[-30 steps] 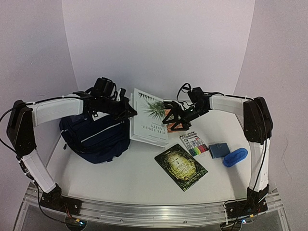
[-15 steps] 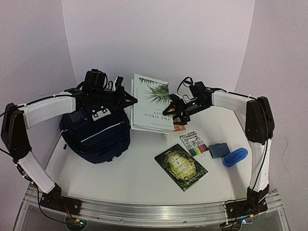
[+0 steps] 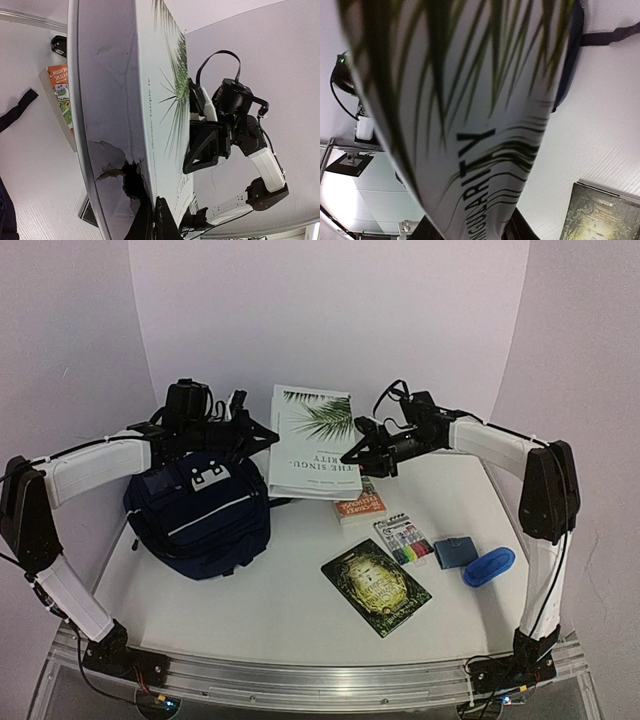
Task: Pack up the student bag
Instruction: Pick up the book from the center of the board.
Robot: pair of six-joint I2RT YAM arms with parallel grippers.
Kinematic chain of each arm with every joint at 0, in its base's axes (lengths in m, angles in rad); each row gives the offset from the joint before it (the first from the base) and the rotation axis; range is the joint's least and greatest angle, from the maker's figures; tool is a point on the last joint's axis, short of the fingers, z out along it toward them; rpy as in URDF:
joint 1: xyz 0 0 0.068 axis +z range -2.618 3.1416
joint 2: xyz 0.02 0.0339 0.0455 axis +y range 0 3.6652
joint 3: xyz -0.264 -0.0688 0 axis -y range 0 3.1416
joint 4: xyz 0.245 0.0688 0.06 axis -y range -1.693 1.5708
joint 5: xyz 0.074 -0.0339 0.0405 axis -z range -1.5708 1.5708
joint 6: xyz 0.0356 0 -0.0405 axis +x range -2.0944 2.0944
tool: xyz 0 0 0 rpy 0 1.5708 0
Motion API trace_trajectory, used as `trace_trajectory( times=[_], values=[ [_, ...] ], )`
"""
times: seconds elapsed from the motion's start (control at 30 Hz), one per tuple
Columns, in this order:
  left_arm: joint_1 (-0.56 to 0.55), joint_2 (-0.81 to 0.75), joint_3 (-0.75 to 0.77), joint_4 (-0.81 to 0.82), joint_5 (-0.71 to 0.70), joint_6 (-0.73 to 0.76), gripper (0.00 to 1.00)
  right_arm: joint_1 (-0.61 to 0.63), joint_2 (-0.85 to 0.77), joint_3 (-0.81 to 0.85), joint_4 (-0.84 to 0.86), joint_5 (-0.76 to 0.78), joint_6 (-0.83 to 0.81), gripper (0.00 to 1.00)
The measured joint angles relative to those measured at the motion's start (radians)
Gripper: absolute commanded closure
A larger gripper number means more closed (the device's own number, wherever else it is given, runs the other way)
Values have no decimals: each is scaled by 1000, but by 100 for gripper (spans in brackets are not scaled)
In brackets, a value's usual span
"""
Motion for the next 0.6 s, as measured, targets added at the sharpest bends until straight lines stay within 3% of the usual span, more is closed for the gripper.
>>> trace_trajectory(
  times=[0.13, 0.23, 0.27, 0.4, 0.5, 0.6],
  values=[
    [3, 0, 0, -4, -6, 14, 94, 2, -18, 0, 6, -1, 42, 76],
    [3, 0, 0, -5, -13, 17, 92, 3, -20, 0, 11, 2, 67, 54],
    [3, 0, 0, -6, -17, 17, 92, 4, -21, 0, 14, 2, 76, 52],
    [-7, 0, -3, -7, -2, 16, 95, 13, -24, 0, 95, 5, 133, 50],
    [-15, 1, -8, -5, 10, 12, 98, 20, -42, -38, 257, 5, 266, 47],
    [-15, 3, -17, 25, 28, -1, 99, 23, -55, -84, 439, 2, 427, 55]
  ],
)
